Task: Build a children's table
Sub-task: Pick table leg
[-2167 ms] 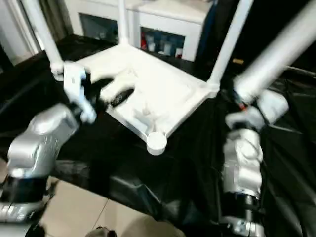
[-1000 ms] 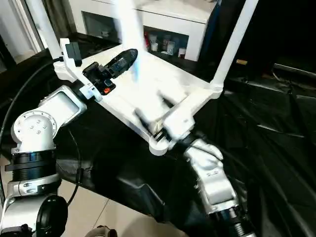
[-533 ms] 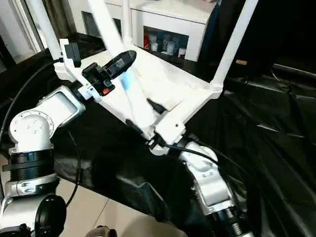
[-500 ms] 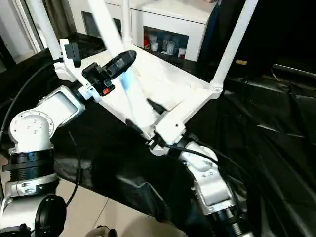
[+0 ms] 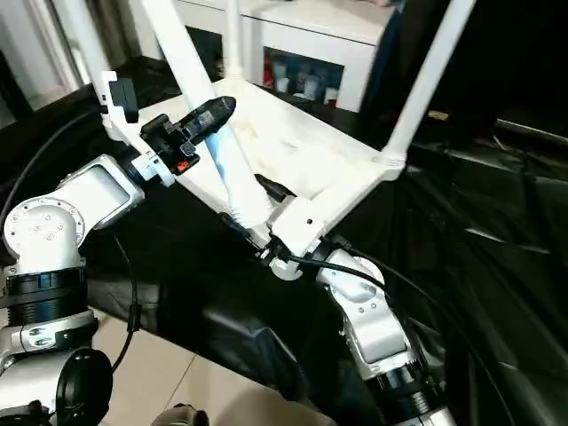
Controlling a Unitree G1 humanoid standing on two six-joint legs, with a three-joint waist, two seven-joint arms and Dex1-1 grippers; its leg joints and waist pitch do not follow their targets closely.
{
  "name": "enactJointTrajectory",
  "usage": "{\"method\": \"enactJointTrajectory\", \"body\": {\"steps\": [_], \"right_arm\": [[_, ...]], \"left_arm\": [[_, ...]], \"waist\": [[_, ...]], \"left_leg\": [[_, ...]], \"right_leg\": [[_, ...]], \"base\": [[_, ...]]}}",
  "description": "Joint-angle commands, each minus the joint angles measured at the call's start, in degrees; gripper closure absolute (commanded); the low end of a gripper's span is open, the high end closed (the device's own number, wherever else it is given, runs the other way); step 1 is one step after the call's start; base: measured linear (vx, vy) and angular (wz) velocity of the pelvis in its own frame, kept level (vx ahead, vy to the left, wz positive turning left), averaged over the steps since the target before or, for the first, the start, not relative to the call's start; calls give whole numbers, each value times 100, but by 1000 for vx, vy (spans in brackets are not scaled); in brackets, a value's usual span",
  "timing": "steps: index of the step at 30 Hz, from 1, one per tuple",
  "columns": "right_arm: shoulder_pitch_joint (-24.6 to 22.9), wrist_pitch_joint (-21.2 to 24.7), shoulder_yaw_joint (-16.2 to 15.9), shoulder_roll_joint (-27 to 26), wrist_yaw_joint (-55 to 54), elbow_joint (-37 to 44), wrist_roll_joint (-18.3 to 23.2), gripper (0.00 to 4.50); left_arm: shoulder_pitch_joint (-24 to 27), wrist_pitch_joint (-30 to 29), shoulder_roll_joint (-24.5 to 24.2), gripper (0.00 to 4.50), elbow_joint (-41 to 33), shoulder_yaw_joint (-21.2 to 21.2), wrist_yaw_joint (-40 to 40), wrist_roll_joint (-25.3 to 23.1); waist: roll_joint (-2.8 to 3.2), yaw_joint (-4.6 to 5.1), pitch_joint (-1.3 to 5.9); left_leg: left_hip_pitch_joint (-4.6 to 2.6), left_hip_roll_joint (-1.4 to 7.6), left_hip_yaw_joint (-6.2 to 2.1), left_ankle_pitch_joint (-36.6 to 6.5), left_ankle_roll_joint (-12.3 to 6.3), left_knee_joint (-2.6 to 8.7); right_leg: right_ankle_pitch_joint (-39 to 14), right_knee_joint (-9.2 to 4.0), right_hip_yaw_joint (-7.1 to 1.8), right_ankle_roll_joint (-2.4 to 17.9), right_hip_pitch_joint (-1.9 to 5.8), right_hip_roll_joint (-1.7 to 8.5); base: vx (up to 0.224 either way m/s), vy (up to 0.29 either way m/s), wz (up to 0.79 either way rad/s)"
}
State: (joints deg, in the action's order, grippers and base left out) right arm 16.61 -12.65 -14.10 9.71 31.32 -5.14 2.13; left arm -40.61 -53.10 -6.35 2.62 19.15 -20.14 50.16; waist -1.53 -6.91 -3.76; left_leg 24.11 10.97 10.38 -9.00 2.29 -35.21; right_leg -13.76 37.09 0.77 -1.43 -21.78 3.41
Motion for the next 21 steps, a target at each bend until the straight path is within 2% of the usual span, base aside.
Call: {"method": "enactJointTrajectory", "body": {"steps": [1,2,3,6,8,13,14,15,16,17,18,19,20,21], "right_arm": [[-65,-17,-15,52,23,55,13,132],[-71,-11,-8,63,21,75,7,132],[-86,-2,-6,84,24,117,-4,132],[-117,43,6,110,14,212,-9,132],[-129,44,4,109,11,210,-12,132],[-132,54,-7,98,3,207,-58,132],[-127,50,-17,100,54,200,-12,132],[-128,80,-32,90,160,192,113,97],[-120,114,-25,81,209,195,195,76],[-115,131,-22,77,221,198,222,62],[-89,260,30,41,259,228,384,60],[-89,260,30,41,259,228,384,49],[-36,670,131,33,353,308,684,49],[-15,877,178,33,398,343,828,38]], "left_arm": [[-8,-10,-2,254,-192,-64,53,136],[14,-12,3,255,-190,-81,55,132],[32,-7,13,257,-202,-99,62,121],[35,63,8,257,-154,-148,49,24],[24,89,20,257,-132,-139,58,4],[31,143,48,257,-186,-132,131,-39],[42,160,30,257,-195,-154,133,-66],[57,181,2,257,-201,-181,128,-94],[57,196,-41,257,-190,-201,131,-138],[55,200,-60,257,-183,-207,132,-154],[43,228,-190,257,-161,-306,60,-285],[43,228,-190,257,-161,-306,60,-285],[-45,331,-303,257,-73,-403,-18,-457],[-88,369,-341,257,-31,-432,-59,-507]], "waist": [[1,-17,421],[81,-30,421],[-6,-5,416],[1,-27,415],[-26,-28,412],[-32,-30,414],[-49,-32,413],[-42,-36,416],[15,-39,419],[-1,-21,418],[37,-26,423],[21,-17,423],[85,-10,426],[50,19,421]], "left_leg": [[-249,184,-91,-966,49,441],[-256,182,-102,-1038,94,445],[-256,186,-88,-1067,96,453],[-251,183,-98,-1083,144,458],[-243,178,-95,-1087,140,458],[-242,178,-94,-1037,121,453],[-243,180,-93,-1035,116,453],[-242,180,-95,-1010,97,450],[-245,180,-101,-1020,109,447],[-245,180,-100,-1051,122,452],[-250,179,-104,-1068,138,452],[-252,184,-110,-1133,129,460],[-259,183,-118,-1136,173,462],[-264,181,-124,-1211,162,477]], "right_leg": [[316,-386,-142,1079,163,350],[243,-382,-144,1064,151,349],[216,-408,-146,1040,156,336],[138,-400,-147,986,161,349],[91,-405,-147,962,165,352],[88,-407,-149,945,156,354],[91,-409,-147,946,157,354],[141,-400,-147,949,160,355],[160,-392,-149,957,152,357],[187,-401,-146,952,150,339],[206,-394,-145,964,150,341],[190,-402,-146,944,156,341],[216,-390,-143,950,146,339],[191,-402,-141,936,167,319]], "base": [[0,0,0],[0,0,0],[0,0,0],[0,0,0],[0,0,0],[0,0,0],[0,0,0],[0,0,0],[0,0,0],[0,0,0],[0,0,0],[0,0,0],[0,0,0],[0,0,0]]}}
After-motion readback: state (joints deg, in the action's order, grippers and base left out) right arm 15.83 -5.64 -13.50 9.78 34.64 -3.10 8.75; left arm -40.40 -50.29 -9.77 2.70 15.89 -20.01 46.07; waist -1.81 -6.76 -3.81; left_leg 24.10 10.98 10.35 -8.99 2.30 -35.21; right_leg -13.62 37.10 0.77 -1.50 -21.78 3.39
